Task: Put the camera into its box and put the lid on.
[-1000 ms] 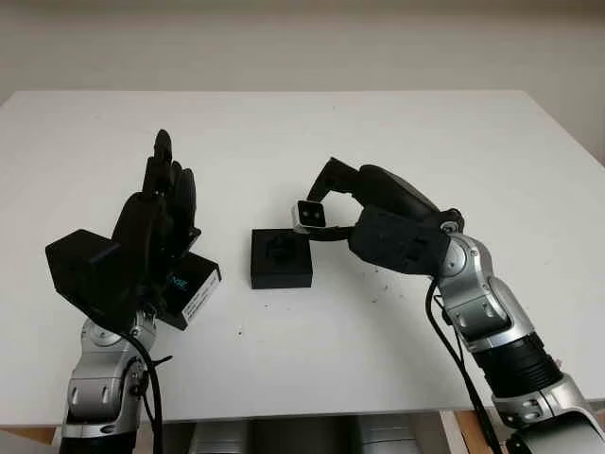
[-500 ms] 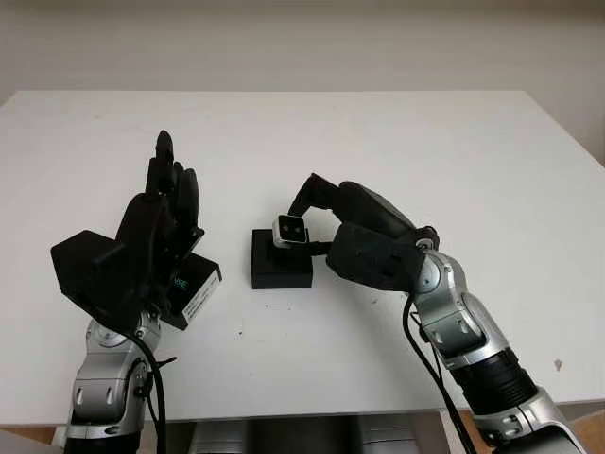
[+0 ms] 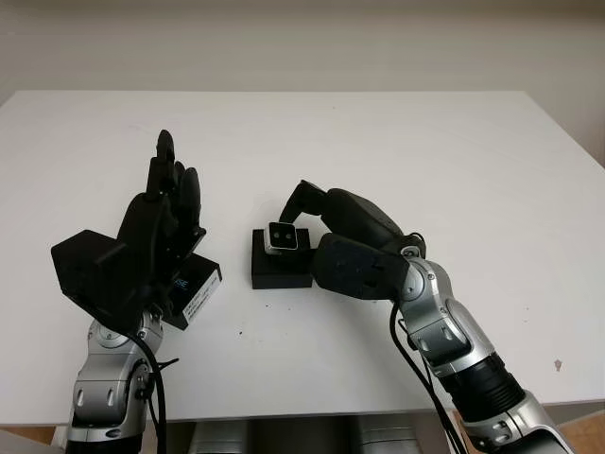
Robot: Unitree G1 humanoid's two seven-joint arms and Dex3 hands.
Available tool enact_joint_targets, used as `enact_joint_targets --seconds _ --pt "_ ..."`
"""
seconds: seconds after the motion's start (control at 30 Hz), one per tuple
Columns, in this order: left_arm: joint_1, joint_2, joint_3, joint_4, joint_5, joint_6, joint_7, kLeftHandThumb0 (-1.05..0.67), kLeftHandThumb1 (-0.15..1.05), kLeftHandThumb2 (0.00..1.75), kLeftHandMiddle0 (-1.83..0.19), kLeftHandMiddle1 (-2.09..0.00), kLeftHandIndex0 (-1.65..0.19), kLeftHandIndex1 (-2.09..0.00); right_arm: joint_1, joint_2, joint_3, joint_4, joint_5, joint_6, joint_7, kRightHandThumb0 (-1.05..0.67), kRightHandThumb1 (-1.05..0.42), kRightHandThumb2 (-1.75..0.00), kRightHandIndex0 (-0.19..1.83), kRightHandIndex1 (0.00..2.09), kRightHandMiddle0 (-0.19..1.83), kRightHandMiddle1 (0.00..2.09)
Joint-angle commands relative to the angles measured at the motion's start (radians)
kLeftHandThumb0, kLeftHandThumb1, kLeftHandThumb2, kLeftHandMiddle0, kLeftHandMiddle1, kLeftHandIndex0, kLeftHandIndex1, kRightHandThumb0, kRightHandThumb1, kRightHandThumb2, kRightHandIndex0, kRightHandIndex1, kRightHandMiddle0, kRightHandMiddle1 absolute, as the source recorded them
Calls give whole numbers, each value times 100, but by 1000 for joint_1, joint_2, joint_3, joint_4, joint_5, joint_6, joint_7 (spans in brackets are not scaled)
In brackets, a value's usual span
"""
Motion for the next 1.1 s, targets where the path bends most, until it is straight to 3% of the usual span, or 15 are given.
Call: enact_joint_targets --seconds 0.0,0.33,1.07 --pt "-1 -3 -1 -24 3 -3 3 -79 105 64 19 0 19 0 5 6 1 -2 -3 3 -10 -42 -105 -15 48 7 43 208" --pt "-1 2 2 -27 2 0 -1 -80 105 63 19 0 19 0 14 23 5 38 -11 16 -38 -43 -105 -13 46 6 37 201" --pt "5 -5 3 -31 -2 -7 2 -78 105 63 19 0 19 0 25 -6 33 96 -72 -36 -94 -43 -105 -19 48 6 46 209"
